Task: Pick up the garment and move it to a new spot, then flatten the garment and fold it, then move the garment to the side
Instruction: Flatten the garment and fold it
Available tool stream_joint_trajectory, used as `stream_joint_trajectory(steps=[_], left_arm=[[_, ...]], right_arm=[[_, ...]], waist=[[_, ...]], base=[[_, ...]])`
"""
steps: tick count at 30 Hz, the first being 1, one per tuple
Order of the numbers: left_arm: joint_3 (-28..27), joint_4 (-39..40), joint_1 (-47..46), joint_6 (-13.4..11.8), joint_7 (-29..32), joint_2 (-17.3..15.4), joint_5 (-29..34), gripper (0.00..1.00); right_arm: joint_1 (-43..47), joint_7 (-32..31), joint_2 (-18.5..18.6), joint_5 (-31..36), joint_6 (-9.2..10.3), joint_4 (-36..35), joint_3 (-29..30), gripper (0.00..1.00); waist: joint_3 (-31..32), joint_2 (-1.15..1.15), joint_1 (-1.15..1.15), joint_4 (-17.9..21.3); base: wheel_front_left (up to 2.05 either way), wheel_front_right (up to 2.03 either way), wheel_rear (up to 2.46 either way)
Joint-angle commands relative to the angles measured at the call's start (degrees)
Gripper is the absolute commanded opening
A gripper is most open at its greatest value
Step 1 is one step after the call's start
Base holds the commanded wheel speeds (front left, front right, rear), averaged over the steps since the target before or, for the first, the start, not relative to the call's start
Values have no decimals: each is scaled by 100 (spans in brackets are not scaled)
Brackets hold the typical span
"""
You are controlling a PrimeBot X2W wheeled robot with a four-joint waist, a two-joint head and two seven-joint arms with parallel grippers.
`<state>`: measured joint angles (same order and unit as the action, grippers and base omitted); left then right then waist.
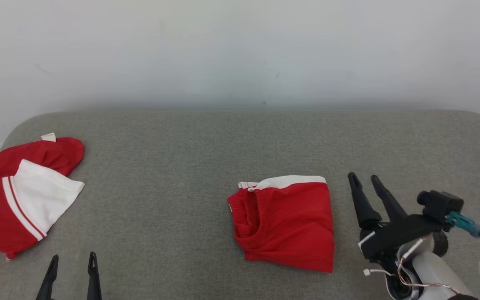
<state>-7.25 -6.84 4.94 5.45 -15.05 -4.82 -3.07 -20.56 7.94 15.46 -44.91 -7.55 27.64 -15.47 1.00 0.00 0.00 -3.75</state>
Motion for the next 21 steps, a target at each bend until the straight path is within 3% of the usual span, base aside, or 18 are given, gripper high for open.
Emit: stream_joint_trajectory(steps=[1,4,11,21], left_arm=[[-8,30,-7,-19,-18,-41,48,100],[0,50,-2,-15,-18,-66,98,100],[39,49,52,-3,-18,-64,152,100],[139,39,3,14,-18,-74,205,100]], right_arm=[[127,189,65,144,14,-56,28,100],[327,511,181,560,14,-151,62,100],[863,724,49,1364,14,-486,554,100],[1820,729,-531,2713,14,-1657,1414,100]], waist=[[-3,0,0,82],[7,0,0,138],[33,0,0,239],[97,0,0,189]], base=[[0,0,0],[0,0,0],[0,0,0],[0,0,0]])
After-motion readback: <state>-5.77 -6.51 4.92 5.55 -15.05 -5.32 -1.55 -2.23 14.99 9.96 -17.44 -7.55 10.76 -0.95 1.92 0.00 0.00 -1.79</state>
